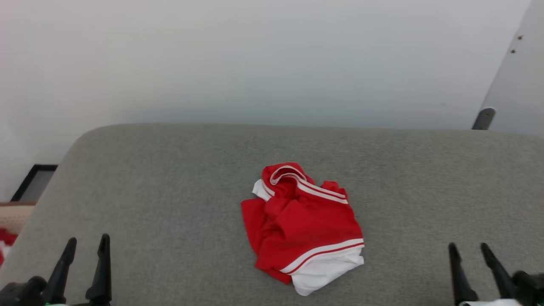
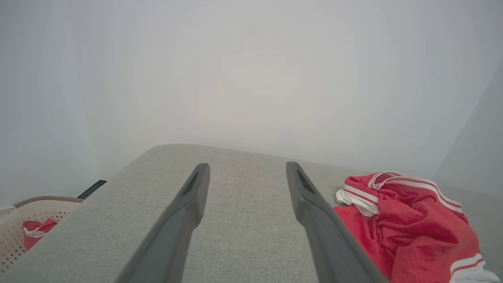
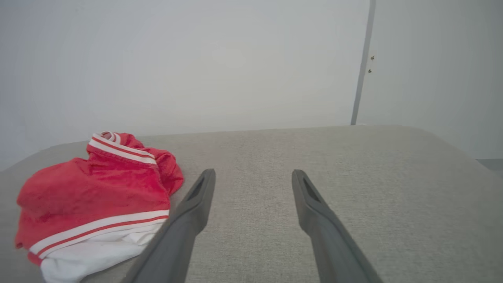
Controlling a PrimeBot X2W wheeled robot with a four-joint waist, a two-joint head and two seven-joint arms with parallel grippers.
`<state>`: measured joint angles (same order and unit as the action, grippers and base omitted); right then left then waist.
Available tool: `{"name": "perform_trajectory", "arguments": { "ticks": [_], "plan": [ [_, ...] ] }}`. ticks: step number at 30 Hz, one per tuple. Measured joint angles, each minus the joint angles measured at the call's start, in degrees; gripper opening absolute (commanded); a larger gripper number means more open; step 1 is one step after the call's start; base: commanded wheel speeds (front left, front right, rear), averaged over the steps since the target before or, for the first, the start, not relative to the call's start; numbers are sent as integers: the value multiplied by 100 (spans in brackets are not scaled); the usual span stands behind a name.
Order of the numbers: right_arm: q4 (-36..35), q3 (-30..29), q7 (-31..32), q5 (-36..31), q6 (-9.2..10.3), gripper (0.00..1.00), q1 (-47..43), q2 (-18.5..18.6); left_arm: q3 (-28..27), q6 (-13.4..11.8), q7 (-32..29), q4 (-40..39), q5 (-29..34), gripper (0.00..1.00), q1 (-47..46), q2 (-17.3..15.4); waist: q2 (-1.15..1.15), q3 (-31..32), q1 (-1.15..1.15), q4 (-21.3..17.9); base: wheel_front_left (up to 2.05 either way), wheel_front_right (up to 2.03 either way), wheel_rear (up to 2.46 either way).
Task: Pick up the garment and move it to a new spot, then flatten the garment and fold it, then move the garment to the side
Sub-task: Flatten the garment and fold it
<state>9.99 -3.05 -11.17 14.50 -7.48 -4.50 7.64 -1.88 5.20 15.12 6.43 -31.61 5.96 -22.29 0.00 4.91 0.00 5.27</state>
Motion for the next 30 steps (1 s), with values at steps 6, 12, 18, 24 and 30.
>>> {"name": "perform_trajectory", "arguments": {
  "ticks": [6,12,18,24,30],
  "plan": [
    [-37,439,495,196,0,100,168,32,101,-64,-25,-32,89,100,-158,30,0,-89,0,261,0,0,0],
    [-60,836,1195,369,0,100,296,65,233,-118,-48,-14,158,100,-282,70,0,-210,0,566,0,0,0],
    [-49,1020,1949,552,0,100,395,102,381,-90,-48,40,190,100,-460,134,0,-400,0,835,0,0,0],
    [-8,1043,2608,575,0,100,514,124,498,-82,-40,171,275,100,-653,240,0,-590,0,1095,0,0,0],
    [110,951,3098,477,0,100,669,94,546,-92,-22,321,356,100,-827,426,0,-803,0,1313,0,0,0]
  ]
}}
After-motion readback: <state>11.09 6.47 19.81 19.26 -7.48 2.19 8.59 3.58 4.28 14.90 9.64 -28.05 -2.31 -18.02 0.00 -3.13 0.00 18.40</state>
